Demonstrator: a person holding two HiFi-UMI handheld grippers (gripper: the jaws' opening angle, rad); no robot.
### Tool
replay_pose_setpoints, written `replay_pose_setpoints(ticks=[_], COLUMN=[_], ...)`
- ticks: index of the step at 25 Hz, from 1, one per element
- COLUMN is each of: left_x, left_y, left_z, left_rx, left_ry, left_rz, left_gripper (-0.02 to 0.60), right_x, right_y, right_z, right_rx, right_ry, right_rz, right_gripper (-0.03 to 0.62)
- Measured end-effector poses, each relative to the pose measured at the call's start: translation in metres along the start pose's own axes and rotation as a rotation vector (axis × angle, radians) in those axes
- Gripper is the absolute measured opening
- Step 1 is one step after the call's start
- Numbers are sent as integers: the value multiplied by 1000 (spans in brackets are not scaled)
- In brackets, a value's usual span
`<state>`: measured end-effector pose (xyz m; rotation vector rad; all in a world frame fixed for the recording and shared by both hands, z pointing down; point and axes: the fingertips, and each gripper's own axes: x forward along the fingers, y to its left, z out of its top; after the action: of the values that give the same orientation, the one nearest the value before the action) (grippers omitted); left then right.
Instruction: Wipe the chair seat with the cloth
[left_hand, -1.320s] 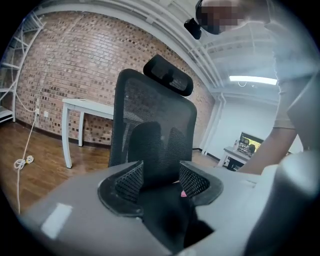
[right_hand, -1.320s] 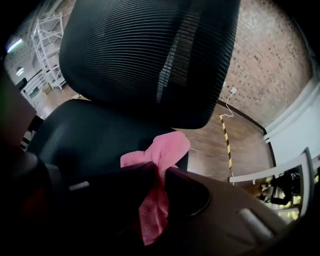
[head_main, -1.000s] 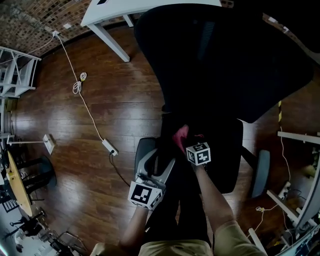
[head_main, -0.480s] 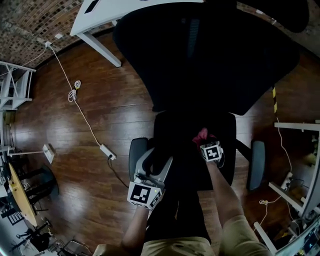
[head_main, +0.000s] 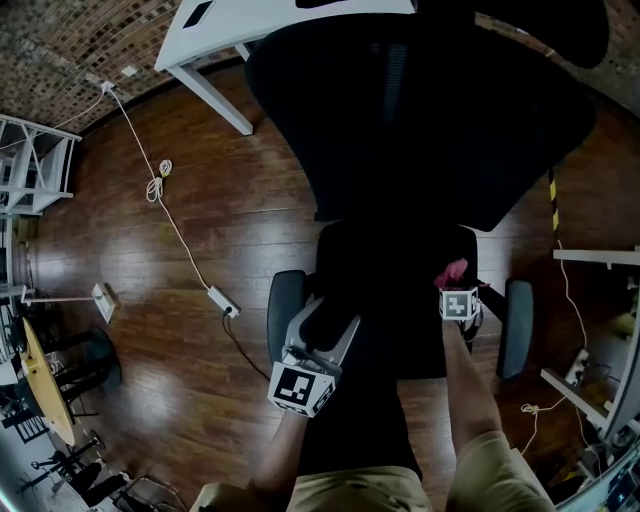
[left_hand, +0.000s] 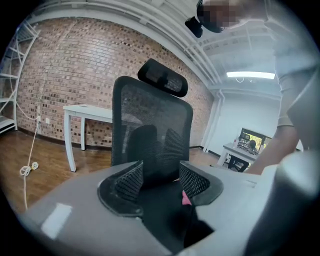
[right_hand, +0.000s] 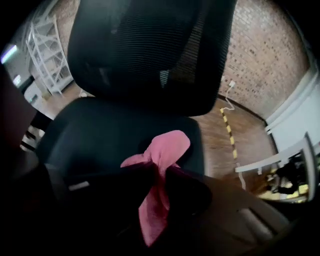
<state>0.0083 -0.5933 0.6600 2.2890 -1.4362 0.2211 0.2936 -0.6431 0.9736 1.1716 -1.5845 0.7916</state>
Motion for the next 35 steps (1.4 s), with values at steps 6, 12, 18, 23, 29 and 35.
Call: replay_pose_setpoints(ticks=[6,12,18,23,29,35], left_x=[-20,-34,-26,-18,-14,-34], left_y=[21,35,28,8,13,21], left_z=[-1,4,-3,-2,5,13], left_rx=[-7,22,1,-24,-31,-6], left_ry=[9,28,29,6,-16,-23], left_rz=[57,78,54,4,23,58], left_gripper=[207,207,207,207,207,207], right_x=[-29,-29,8,-23,-20,-41], right_y=[270,366,122,-30,3,252], right_z=[54,46,-17,-45,-34,6], right_rx=[-99,-152,-134,-151,37,-63], right_ry=[-305,-308,-117,-58,-148,-307], right_rz=[600,737,116,-189,-17,602], right_gripper=[78,78,78,78,78,80])
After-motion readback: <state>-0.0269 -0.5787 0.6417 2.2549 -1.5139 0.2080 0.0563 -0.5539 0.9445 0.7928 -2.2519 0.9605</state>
